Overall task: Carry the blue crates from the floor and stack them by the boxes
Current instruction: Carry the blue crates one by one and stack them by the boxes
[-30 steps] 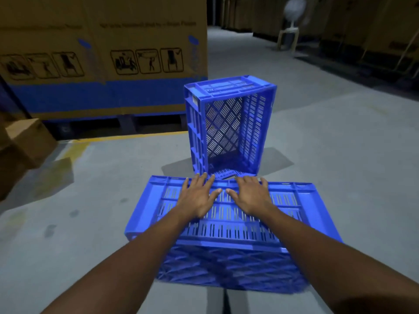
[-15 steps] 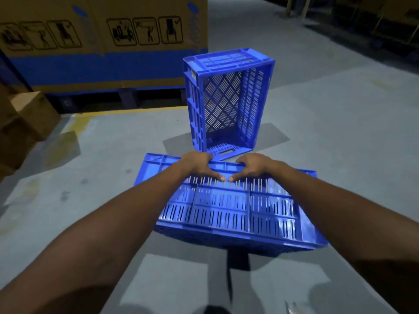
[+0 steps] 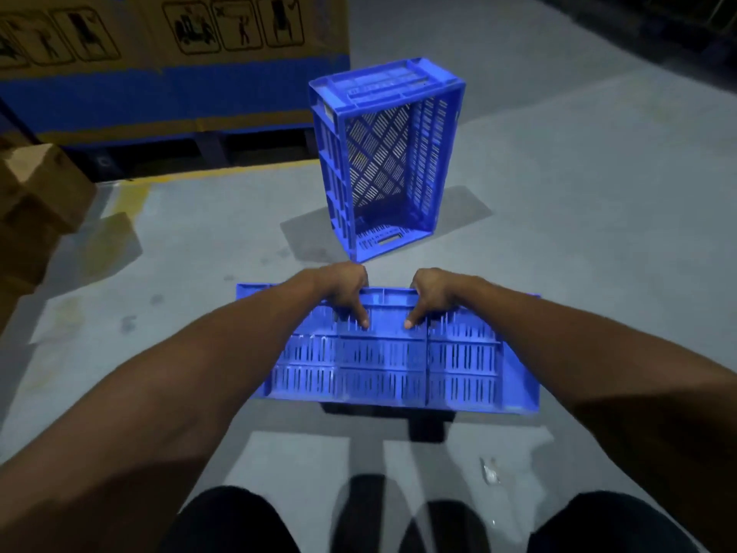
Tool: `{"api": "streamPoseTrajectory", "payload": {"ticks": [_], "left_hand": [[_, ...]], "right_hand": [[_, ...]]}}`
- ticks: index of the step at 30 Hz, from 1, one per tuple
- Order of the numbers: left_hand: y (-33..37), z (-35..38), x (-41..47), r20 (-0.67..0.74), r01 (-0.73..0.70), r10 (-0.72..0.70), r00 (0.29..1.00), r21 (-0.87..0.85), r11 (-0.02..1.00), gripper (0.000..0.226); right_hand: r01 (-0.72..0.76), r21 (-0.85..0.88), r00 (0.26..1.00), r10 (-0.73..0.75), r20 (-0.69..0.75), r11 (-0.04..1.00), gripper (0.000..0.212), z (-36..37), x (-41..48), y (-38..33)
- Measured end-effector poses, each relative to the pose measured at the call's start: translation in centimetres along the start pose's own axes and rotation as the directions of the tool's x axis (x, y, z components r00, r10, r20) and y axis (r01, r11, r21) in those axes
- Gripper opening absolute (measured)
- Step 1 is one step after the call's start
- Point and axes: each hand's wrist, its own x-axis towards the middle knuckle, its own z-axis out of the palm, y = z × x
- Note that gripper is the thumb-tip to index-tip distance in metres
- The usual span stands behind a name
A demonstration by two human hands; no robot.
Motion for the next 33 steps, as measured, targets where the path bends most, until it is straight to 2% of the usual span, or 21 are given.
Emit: {"api": "streamPoseTrajectory", "payload": {"ticks": [3,6,9,11,12,14,20,26,29,31,33], "left_hand": [[1.5,-3.3,-4.1,-0.087,0.011,-0.001,0.996,0.105,0.994,0.056],[3.6,-9.5,-9.1,-0.076,0.011,0.001,0.997,0.152,0.988,0.059],[5.9,-16.7,-14.4,0.017,0.039,-0.042,0.999,0.157,0.987,0.060],[7.6,-21.4,-18.0,0.118,0.059,-0.077,0.990,0.155,0.986,0.072],[8.6,-23.8,-19.9,0.156,0.066,-0.090,0.984,0.149,0.987,0.072],[10.5,-28.2,-24.0,0.180,0.069,-0.092,0.979,0.131,0.989,0.059],[15.3,-37.3,-34.7,-0.111,-0.032,0.045,0.993,0.117,0.993,0.040],[19.5,-45.8,-42.2,-0.226,-0.096,0.140,0.964,0.194,0.976,0.035],[21.5,-49.5,-44.6,-0.237,-0.140,0.198,0.951,0.241,0.960,0.038],[22.4,-51.4,-45.6,-0.232,-0.162,0.230,0.945,0.277,0.947,0.038],[23.1,-52.7,-46.1,-0.233,-0.183,0.261,0.937,0.308,0.934,0.039]], "right_hand": [[-0.039,-0.052,0.998,0.036,-0.053,0.998,0.059,-3.4,-4.3,-2.0],[-0.050,-0.098,0.993,0.039,-0.112,0.994,0.057,-9.6,-9.5,-4.5],[-0.053,-0.119,0.987,0.034,-0.156,0.991,0.055,-15.7,-15.3,-7.5],[-0.035,-0.152,0.983,0.007,-0.182,0.988,0.045,-19.5,-19.1,-9.5],[-0.029,-0.159,0.980,-0.003,-0.198,0.987,0.051,-21.4,-21.1,-10.5],[-0.011,-0.176,0.972,-0.031,-0.231,0.984,0.052,-25.1,-24.9,-12.6],[-0.071,-0.225,0.937,-0.012,-0.350,0.972,0.041,-35.1,-36.2,-18.2],[-0.143,-0.140,0.877,0.060,-0.476,0.980,0.046,-42.2,-45.1,-20.7],[-0.172,-0.085,0.891,0.118,-0.438,0.981,0.050,-45.8,-48.4,-21.2],[-0.174,-0.055,0.940,0.149,-0.307,0.983,0.054,-48.3,-50.4,-21.2],[-0.187,-0.030,0.955,0.175,-0.241,0.982,0.057,-49.7,-51.9,-20.8]]}}
